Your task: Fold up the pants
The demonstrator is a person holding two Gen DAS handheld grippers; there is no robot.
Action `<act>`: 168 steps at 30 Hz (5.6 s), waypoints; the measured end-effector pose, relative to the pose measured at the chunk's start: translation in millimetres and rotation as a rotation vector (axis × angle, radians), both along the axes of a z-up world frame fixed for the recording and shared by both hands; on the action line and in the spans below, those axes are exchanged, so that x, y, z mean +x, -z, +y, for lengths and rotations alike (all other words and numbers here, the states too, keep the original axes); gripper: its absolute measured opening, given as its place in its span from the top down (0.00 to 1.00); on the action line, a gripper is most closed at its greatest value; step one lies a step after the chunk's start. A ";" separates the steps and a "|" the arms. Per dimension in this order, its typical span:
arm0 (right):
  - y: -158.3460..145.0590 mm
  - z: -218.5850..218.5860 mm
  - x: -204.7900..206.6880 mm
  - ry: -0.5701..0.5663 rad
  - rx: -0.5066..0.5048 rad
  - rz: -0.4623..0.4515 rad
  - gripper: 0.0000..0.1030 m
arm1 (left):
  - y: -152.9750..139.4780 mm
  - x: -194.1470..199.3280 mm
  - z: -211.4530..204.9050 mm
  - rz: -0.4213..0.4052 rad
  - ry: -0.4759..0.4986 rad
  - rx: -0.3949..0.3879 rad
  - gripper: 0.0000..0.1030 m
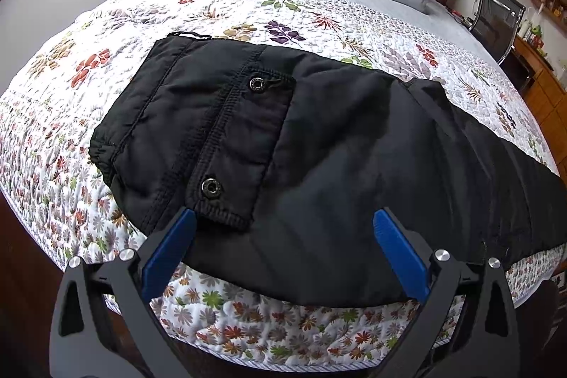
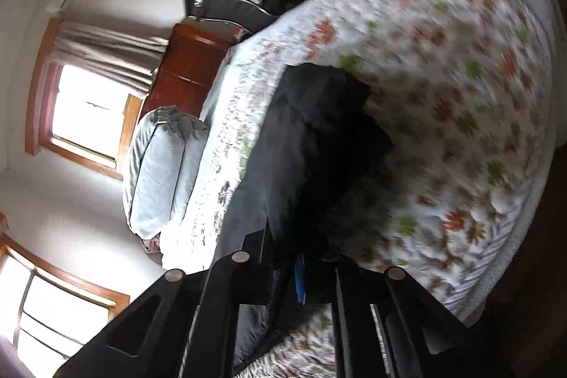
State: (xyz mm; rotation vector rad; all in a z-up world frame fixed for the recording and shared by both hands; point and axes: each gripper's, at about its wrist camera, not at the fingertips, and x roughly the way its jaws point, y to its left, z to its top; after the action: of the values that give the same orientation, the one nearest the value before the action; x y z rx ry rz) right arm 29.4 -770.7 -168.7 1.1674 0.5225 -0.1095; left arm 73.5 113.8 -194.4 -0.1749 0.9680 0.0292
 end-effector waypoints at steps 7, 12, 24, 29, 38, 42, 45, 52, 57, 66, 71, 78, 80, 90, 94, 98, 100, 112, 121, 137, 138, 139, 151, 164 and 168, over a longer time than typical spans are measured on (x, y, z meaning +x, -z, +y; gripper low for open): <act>-67.5 32.4 17.3 -0.047 -0.214 -0.023 0.92 | 1.4 0.0 0.3 -0.002 0.005 -0.004 0.03; -124.2 81.1 38.3 -0.144 -0.437 -0.044 0.92 | 2.3 -0.4 0.8 -0.007 0.004 -0.013 0.03; -186.4 228.1 78.8 -0.416 -0.799 -0.068 0.92 | 3.6 -3.1 3.0 -0.016 0.010 -0.033 0.03; -175.6 292.3 94.5 -0.576 -0.892 -0.053 0.92 | 3.0 -4.0 5.3 -0.019 0.005 -0.050 0.03; -114.2 375.4 106.4 -0.832 -0.938 0.047 0.92 | 1.5 -5.8 8.5 -0.022 0.007 -0.075 0.03; -95.1 399.0 97.4 -0.901 -1.000 0.079 0.92 | 1.4 -6.5 9.6 -0.024 0.008 -0.078 0.03; -81.4 407.0 93.0 -0.941 -1.032 0.096 0.91 | 1.8 -7.0 9.4 -0.023 0.008 -0.078 0.03; -48.3 427.1 84.9 -1.034 -1.116 0.141 0.86 | 3.2 -5.8 8.2 -0.023 0.003 -0.074 0.03; -39.9 435.2 80.5 -1.096 -1.121 0.139 0.49 | 3.5 -5.6 7.8 -0.022 0.005 -0.076 0.03; -68.1 433.5 80.5 -1.067 -0.993 0.028 0.44 | 3.7 -6.2 9.0 -0.025 0.002 -0.080 0.03; -53.7 439.3 95.5 -1.100 -0.961 0.060 0.82 | 2.6 -6.3 12.6 -0.026 -0.008 -0.110 0.03; -69.1 442.5 77.9 -1.193 -0.924 -0.018 0.87 | 3.0 -6.0 13.0 -0.024 -0.007 -0.118 0.03; -64.1 447.7 74.7 -1.213 -0.946 -0.006 0.87 | 3.3 -5.8 11.9 -0.026 -0.008 -0.112 0.03; -46.9 443.1 80.4 -1.216 -0.866 0.031 0.79 | 0.4 -6.6 14.3 -0.027 -0.027 -0.145 0.03; -66.2 426.8 76.0 -1.175 -0.773 -0.017 0.75 | -8.7 -17.0 24.1 -0.046 -0.050 -0.201 0.03; -92.8 392.1 75.1 -1.063 -0.665 -0.069 0.65 | -18.0 -40.5 50.9 -0.102 -0.137 -0.311 0.03; -105.9 367.1 75.7 -0.983 -0.616 -0.091 0.60 | -18.7 -54.6 71.9 -0.130 -0.208 -0.401 0.03; -99.5 262.0 87.3 -0.666 -0.492 0.016 0.56 | 32.1 -57.0 133.9 -0.176 -0.410 -0.994 0.03; -86.9 257.0 90.3 -0.655 -0.502 0.055 0.56 | 50.3 -34.1 137.0 -0.136 -0.432 -1.015 0.03; -81.4 271.2 95.0 -0.690 -0.530 0.079 0.55 | 61.5 0.7 109.6 -0.136 -0.368 -1.051 0.05; -81.0 272.2 95.1 -0.692 -0.535 0.082 0.55 | 60.9 3.3 108.3 -0.142 -0.356 -1.072 0.05; -80.6 273.0 95.3 -0.694 -0.540 0.085 0.53 | 59.4 4.2 108.0 -0.144 -0.351 -1.086 0.10; -74.8 278.5 96.8 -0.705 -0.563 0.106 0.50 | 70.0 19.5 101.1 -0.081 -0.377 -1.052 0.79; -74.8 273.2 98.1 -0.690 -0.565 0.112 0.50 | 9.4 49.6 74.3 -0.252 -0.218 -0.946 0.87; -75.3 269.0 96.2 -0.679 -0.557 0.106 0.50 | -19.5 59.7 59.5 -0.315 -0.153 -0.925 0.87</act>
State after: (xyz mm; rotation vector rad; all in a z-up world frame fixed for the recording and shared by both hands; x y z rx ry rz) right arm 125.5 -501.6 -93.4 0.4038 0.8896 0.2575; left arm 133.2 173.2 -174.9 -1.0722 0.5902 -0.3038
